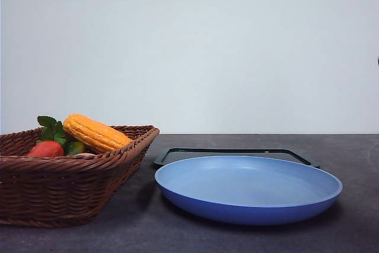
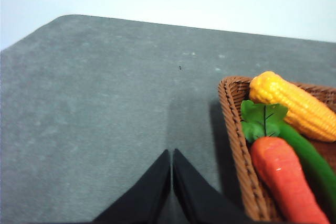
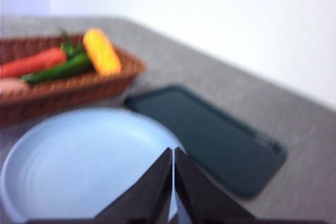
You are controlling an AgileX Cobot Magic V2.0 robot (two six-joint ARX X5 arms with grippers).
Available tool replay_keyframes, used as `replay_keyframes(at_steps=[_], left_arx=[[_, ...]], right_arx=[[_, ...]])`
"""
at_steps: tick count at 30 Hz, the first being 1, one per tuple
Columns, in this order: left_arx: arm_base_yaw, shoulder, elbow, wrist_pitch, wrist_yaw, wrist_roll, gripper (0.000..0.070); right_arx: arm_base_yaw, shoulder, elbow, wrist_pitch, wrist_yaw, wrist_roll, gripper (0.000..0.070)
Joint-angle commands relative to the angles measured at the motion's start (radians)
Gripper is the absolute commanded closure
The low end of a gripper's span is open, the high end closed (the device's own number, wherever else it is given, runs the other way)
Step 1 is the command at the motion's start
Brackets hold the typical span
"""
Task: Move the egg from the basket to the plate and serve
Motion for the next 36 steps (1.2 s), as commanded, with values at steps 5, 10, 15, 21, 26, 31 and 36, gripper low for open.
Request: replay_keyframes(at_steps=[5, 10, 15, 21, 26, 31, 36], left_arx=[[0.000, 0.000, -0.011, -0.022, 0.022, -0.170, 0.0700], [0.000, 0.000, -0.011, -0.022, 0.023, -0.181, 0.0700], [0.000, 0.000, -0.011, -0.021, 0.023, -0.210, 0.0700], [0.000, 0.000, -0.011, -0.018, 0.056, -0.264, 0.0700], [0.000, 0.000, 0.003, 0.007, 0.148, -0.322, 0.0700], [0.000, 0.003, 0.081, -0.032, 0.187, -0.341, 0.0700], [0.000, 0.059, 0.207, -0.077, 0.210, -0.341, 0.0700]], right_arx=[[0.004, -0.002, -0.002, 0.207, -0.003, 0.280, 0.0700], [0.004, -0.002, -0.002, 0.411, 0.002, 0.590, 0.0700], [0.004, -0.002, 0.008, 0.454, 0.151, 0.902, 0.0700], [0.004, -0.002, 0.009, 0.609, 0.151, 0.978, 0.0700], [0.004, -0.002, 0.043, 0.612, 0.148, 0.993, 0.0700], [0.004, 0.008, 0.203, 0.196, 0.192, 0.879, 0.0700], [0.004, 0.075, 0.381, -0.144, 0.312, 0.707, 0.0700]])
